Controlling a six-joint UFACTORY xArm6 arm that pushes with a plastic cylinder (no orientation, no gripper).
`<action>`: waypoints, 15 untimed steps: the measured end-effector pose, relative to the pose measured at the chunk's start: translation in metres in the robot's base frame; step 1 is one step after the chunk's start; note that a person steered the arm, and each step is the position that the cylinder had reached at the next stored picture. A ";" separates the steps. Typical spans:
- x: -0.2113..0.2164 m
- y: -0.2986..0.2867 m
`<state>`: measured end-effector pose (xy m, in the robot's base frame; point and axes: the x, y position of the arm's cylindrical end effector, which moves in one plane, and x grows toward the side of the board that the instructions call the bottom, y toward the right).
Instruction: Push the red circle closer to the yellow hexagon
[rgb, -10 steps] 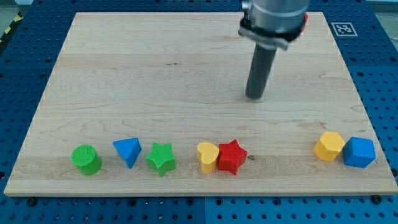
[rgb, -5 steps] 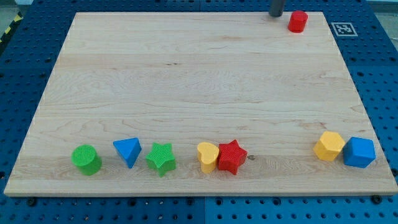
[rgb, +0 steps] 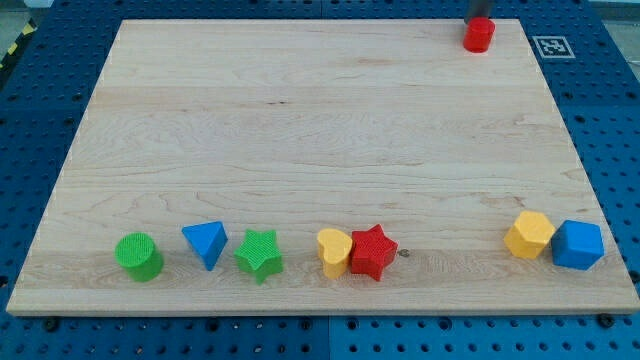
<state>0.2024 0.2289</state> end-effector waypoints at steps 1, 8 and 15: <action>0.011 0.001; 0.098 -0.016; 0.159 -0.095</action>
<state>0.3613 0.1339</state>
